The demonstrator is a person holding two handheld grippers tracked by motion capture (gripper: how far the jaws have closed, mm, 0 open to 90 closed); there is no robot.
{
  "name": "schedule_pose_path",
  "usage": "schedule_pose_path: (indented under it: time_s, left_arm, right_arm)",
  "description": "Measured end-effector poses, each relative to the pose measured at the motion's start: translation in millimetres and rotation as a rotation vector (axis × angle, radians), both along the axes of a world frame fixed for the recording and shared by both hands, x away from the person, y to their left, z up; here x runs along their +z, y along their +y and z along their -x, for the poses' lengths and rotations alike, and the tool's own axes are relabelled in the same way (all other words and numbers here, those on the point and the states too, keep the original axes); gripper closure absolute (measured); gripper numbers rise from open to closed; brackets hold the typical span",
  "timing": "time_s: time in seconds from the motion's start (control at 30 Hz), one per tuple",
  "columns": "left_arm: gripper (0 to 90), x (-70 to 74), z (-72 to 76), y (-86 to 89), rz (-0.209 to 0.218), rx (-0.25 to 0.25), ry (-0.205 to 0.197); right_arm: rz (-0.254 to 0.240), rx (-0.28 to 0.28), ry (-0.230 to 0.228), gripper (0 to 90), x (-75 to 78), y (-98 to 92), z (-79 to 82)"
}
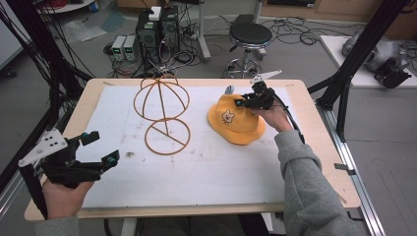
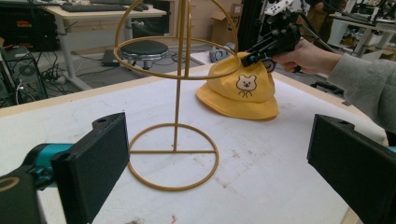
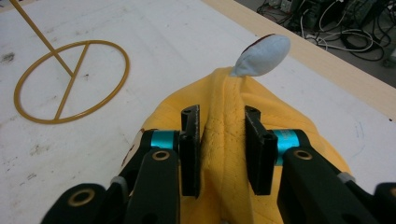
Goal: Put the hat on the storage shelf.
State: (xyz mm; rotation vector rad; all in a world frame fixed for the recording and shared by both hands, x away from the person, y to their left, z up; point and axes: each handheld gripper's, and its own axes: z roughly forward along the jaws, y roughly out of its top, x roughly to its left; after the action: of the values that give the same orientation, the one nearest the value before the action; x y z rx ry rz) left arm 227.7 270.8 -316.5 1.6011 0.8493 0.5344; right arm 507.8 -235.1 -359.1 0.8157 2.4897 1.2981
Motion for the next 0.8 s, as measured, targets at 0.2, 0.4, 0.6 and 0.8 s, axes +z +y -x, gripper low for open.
schedule_pose_path:
  time_s: [0.2, 0.4, 0.6, 0.8]
  left_arm:
    - [6.1, 0.3, 0.3, 0.5, -0.003, 0.002, -0.001]
    - [6.1, 0.4, 0.6, 0.2, -0.002, 0.002, 0.000]
    - [6.1, -0.1, 0.0, -0.1, -0.001, 0.002, 0.001]
    - [6.1, 0.1, 0.0, -0.4, -0.004, -0.001, -0.001]
  right_arm:
    - [0.003, 0.019, -0.004, 75.5, 2.1, -0.7, 1.4]
    - [-0.019, 0.043, -0.010, 75.9, 9.6, -3.6, 6.2]
    - [-0.045, 0.067, -0.019, 76.2, 19.9, -10.6, 12.3]
    - [-0.047, 0.082, -0.024, 76.2, 29.5, -14.4, 20.3]
